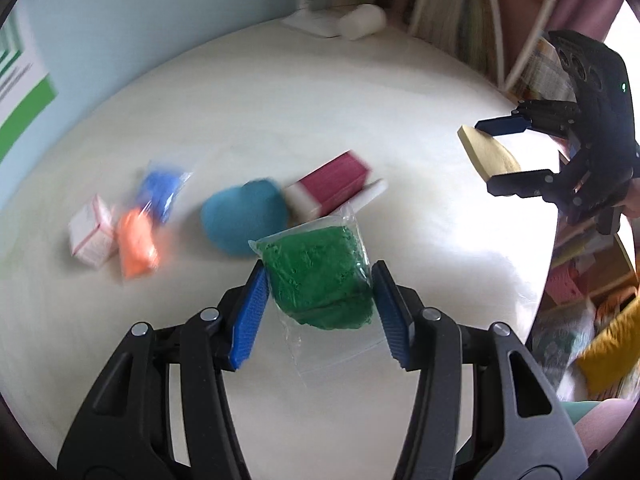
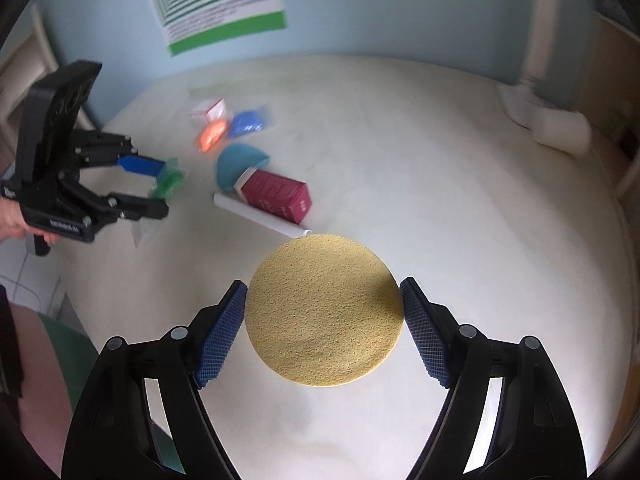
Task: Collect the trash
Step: 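Carry the sponge and green bag toward the wastebasket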
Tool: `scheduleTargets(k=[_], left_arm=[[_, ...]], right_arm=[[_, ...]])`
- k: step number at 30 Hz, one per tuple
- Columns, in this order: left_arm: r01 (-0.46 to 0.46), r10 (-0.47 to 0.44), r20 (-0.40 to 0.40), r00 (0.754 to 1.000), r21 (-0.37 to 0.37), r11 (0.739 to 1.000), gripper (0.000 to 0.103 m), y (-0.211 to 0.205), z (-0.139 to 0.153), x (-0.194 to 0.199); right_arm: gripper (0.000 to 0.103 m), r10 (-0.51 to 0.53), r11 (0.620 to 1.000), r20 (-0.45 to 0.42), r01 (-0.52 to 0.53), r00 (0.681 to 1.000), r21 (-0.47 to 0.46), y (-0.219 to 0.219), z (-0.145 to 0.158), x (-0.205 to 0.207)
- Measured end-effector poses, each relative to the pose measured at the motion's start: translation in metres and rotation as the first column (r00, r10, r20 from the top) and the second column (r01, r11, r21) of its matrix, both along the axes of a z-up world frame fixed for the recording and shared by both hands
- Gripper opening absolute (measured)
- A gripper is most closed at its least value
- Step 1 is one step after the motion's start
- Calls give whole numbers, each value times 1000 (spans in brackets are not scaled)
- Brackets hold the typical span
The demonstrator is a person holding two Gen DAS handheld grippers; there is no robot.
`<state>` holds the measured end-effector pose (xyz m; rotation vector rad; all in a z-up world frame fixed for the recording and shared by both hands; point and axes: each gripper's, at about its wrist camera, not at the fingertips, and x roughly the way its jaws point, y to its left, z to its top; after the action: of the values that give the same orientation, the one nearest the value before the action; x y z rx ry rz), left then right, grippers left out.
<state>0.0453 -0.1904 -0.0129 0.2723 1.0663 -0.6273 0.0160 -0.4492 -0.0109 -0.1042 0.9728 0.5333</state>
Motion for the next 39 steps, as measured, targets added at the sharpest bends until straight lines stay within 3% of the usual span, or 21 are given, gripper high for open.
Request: scheduleTargets(k=[5, 8, 13, 19, 21, 24, 31, 34, 36, 39], left_arm=[[161, -161, -3, 987, -14, 987, 50, -36, 1, -5], [296, -296, -8, 955, -14, 955, 50, -77, 0, -18], [484, -484, -14, 875, -36, 875, 50, -142, 2, -69], [633, -636, -56, 770, -66, 772, 50, -215, -10, -145], [662, -665, -92, 741, -69, 747, 50, -233, -19, -168], [723, -722, -128, 680, -45, 689, 50, -262, -38, -211], [784, -764, -238, 600, -13, 620, 50, -303, -87, -269], [799, -768, -274, 579, 4, 601, 50, -316, -106, -285], [798, -756, -315, 574, 8, 603, 53, -323, -117, -290], [793, -744, -333, 579, 20, 608, 69, -332, -129, -295]], right_arm=[[78, -166, 986, 3, 166, 986, 13, -25, 9, -50], [78, -264, 964, -3, 264, 964, 28, -37, 5, -82], [78, -423, 903, -48, 425, 905, 54, -73, -5, -162], [78, -564, 811, -145, 578, 813, 91, -117, -38, -253], [78, -596, 780, -184, 618, 781, 99, -129, -55, -286], [78, -624, 746, -230, 657, 746, 106, -141, -75, -327], [78, -658, 686, -305, 715, 688, 132, -158, -114, -386], [78, -659, 672, -337, 728, 673, 140, -161, -131, -399], [78, -657, 661, -348, 733, 668, 159, -163, -140, -406], [79, -663, 642, -367, 748, 652, 170, -166, -147, -413]])
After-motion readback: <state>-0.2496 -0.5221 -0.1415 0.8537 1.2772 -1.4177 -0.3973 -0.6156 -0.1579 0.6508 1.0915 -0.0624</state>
